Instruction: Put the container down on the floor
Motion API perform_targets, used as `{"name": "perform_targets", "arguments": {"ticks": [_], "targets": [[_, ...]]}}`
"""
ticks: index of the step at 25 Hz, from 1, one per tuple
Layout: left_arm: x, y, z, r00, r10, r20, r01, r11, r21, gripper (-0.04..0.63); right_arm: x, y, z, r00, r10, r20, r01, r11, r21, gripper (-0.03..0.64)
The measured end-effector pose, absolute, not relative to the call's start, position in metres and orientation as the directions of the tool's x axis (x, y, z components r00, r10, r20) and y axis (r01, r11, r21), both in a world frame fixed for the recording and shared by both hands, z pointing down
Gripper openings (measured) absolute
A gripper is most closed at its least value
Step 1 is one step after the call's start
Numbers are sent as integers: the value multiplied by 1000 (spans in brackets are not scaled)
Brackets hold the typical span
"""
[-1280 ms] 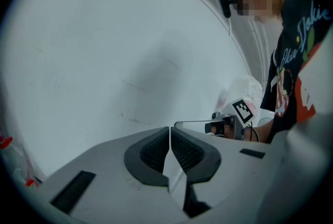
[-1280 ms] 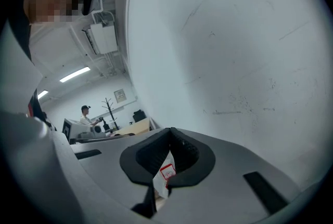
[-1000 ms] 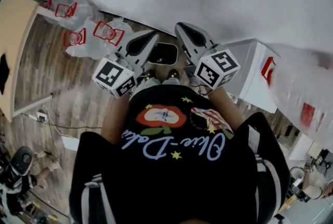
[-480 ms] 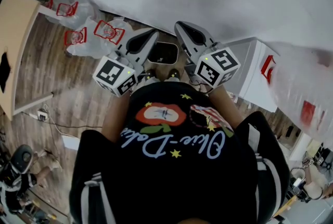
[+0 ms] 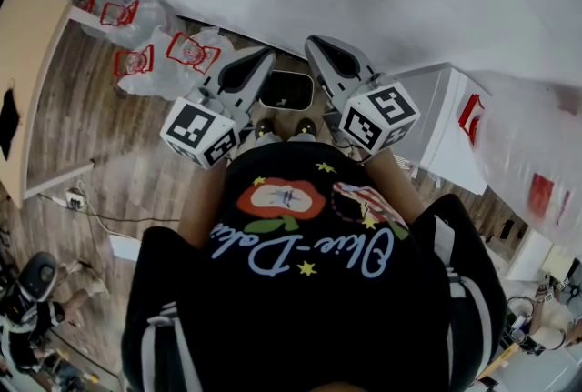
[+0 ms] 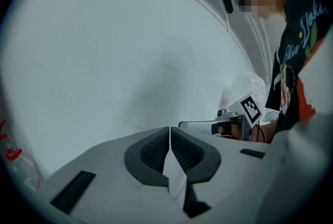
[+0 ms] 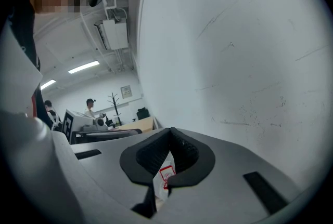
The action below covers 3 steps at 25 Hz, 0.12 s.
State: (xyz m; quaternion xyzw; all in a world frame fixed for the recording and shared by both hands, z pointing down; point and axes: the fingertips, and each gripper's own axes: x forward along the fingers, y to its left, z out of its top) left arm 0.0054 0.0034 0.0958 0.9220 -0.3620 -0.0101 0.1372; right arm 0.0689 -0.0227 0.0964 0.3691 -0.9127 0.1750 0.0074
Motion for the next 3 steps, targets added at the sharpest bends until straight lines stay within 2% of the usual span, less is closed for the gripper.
{"name": "perform_targets", "arguments": {"ticks": [3], "targets": [[5, 4, 96, 736, -672, 84, -667, -698, 260, 9, 70, -23, 96, -723, -676, 143, -681, 663, -310, 0]]}}
